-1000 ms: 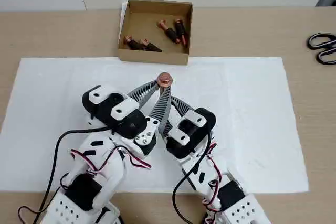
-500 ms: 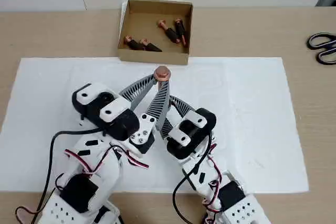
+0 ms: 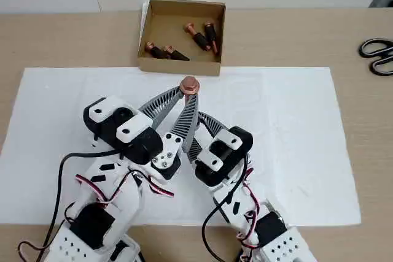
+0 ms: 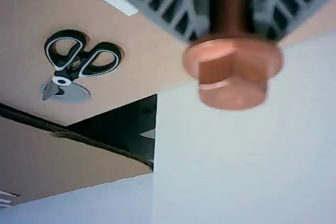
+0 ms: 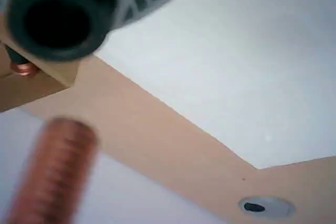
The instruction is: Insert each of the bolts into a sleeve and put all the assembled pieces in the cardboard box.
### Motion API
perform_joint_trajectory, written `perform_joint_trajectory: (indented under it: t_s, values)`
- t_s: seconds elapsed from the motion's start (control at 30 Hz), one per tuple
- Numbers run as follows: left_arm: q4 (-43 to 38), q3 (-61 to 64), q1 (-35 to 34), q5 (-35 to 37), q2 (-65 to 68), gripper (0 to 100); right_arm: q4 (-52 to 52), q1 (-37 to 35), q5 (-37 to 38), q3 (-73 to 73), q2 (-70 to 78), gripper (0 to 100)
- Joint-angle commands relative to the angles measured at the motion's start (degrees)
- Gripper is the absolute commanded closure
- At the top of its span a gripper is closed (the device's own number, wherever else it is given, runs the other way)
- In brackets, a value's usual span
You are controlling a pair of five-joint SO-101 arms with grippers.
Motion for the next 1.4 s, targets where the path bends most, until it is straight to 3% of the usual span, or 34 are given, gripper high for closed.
perform_joint_trajectory:
  t_s: [0.0,0.1,0.37,0.6,0.83,1.17,1.37]
  values:
    - [-1.41,0.13,0.18,3.96,-0.7,99,-1.27,-0.22,0.44,0.35,-0.92,99.4]
    - [-3.69,1.98,-1.05,7.47,-0.7,99,-1.27,-0.22,0.44,0.35,-0.84,99.4]
    - [-4.13,3.56,-2.55,7.91,-0.7,99,-1.19,-0.22,0.18,0.35,-0.84,99.4]
    - [-12.92,3.21,-2.55,7.56,-0.7,99,3.91,-0.31,-0.35,0.18,-0.84,99.5]
    - [-14.68,3.47,-2.37,7.47,-0.7,99,8.75,-0.31,-10.81,-3.78,-0.48,99.5]
    - [-17.05,3.47,-1.41,7.47,-0.26,99,14.81,-0.57,-10.73,-12.22,-0.4,99.5]
    - [-14.68,3.38,2.2,-0.79,-0.18,99,18.24,-0.57,-10.73,-17.32,-0.4,99.5]
